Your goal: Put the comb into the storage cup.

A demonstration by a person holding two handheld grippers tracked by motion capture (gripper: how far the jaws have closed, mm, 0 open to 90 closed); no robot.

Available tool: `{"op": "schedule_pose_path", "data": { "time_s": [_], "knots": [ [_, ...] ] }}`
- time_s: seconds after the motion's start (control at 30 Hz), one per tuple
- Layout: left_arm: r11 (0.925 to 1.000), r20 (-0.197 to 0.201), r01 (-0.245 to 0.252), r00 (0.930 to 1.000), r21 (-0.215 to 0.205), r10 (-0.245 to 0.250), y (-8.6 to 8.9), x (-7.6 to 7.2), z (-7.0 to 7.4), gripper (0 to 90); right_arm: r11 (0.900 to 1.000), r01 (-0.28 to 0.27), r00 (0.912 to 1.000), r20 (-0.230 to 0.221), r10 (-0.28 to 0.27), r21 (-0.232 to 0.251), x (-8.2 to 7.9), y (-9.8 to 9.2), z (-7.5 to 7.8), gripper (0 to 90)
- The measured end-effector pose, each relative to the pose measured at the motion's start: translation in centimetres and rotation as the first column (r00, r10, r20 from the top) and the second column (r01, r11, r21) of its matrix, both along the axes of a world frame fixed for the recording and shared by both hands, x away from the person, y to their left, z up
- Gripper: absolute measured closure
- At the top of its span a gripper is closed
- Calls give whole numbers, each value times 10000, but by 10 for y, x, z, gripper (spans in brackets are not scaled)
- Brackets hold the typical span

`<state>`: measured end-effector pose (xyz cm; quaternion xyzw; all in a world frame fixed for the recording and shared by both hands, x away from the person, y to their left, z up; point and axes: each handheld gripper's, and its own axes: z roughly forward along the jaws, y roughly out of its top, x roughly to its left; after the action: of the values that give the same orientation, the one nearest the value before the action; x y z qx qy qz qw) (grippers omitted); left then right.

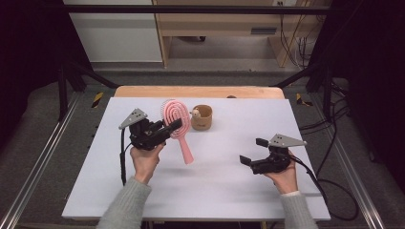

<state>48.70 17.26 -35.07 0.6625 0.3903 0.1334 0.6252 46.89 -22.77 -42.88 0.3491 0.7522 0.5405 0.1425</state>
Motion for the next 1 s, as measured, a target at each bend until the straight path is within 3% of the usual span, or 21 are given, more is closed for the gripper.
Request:
{"op": "schedule_pose_path", "data": {
  "time_s": [1.0],
  "knots": [
    [9998,177,-128,9998,122,126,-7,22,20,635,9996,235,9997,29,-234,-149,-1,-26,-12,2]
  ]
}}
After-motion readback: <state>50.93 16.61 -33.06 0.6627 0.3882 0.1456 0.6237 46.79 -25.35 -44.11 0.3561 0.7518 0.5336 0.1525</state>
